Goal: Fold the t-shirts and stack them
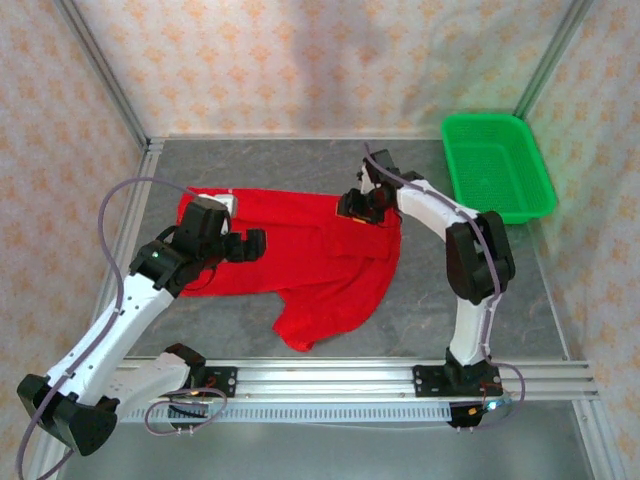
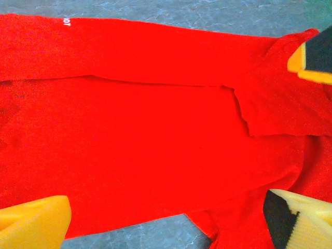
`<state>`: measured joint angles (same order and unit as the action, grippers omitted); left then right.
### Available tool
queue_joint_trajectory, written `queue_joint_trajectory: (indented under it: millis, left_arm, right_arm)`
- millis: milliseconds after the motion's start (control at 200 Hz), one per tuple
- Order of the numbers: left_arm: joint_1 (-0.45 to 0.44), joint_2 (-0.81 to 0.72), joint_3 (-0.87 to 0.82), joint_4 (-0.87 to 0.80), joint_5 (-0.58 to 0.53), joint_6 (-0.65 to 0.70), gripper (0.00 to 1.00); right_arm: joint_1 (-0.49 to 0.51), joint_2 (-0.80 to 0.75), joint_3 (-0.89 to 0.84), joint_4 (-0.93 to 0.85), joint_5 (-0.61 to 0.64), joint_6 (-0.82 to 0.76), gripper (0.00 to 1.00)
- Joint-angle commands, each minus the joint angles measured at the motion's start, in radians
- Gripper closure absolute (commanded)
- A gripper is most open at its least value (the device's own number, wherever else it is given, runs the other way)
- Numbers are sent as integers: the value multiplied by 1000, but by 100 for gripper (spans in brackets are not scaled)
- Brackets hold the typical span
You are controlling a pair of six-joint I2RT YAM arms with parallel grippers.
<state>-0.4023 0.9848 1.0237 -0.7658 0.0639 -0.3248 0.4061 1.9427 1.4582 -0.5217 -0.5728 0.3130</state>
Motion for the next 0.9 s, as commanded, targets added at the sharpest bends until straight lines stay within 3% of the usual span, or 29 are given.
queue_joint_trajectory:
  millis: [0,210,440,756,891]
  left_arm:
    - [31,2,-22,25,-64,-42,3]
    - [170,79,-56,-22,-16,-125,3]
    - [376,212,-79,-119,-52,-225,4]
    - [591,299,-160,-62,-30,-271,6]
    - [626,362,-184,14,-3,-266,8]
  right_arm:
    - [18,-3,-80,40,-29,59,49]
    - [-5,-151,-212,64,70,130,45]
    - [-64,-261,-216,-218,263,134,44]
    - [-81,-513,-541,-169,114,264,46]
    - [-79,-576,-653,-74,79,310,47]
